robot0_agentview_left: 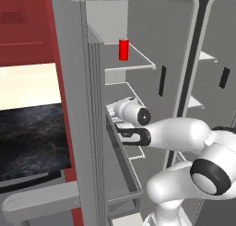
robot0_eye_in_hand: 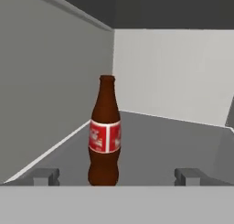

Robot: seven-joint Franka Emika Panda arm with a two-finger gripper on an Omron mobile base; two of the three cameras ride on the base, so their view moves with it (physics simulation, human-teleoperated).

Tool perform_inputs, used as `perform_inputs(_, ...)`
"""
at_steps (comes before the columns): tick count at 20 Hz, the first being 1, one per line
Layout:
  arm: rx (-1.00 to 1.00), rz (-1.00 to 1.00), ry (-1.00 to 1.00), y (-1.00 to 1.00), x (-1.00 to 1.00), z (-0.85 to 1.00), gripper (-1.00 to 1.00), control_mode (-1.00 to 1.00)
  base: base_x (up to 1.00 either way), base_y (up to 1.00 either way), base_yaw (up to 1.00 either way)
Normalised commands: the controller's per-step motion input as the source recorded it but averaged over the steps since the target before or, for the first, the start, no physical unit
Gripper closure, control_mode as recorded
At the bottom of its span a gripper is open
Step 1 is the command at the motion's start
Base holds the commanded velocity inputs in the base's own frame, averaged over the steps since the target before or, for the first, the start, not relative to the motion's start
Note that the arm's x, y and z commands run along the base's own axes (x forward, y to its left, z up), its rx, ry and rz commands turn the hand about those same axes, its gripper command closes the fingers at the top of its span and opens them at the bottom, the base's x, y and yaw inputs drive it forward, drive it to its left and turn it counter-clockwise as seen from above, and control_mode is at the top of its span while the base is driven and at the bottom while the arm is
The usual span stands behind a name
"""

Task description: Open the fridge, grab two sodas, and place both sodas inside the bowl with ice on the dining counter.

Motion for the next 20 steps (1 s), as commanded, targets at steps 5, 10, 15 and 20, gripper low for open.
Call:
perform_inputs(5, 0.0, 0.0, 0.01, 0.28, 0.27, 0.0, -1.0, -1.0, 0.0, 0.0, 0.0)
perform_inputs(10, 0.0, 0.0, 0.0, 0.31, 0.25, 0.0, -1.0, -1.0, 0.0, 0.0, 0.0)
perform_inputs(15, 0.0, 0.0, 0.02, 0.31, 0.21, 0.01, -1.0, -1.0, 0.0, 0.0, 0.0)
perform_inputs(20, 0.0, 0.0, 0.04, 0.37, 0.15, 0.0, -1.0, -1.0, 0.0, 0.0, 0.0)
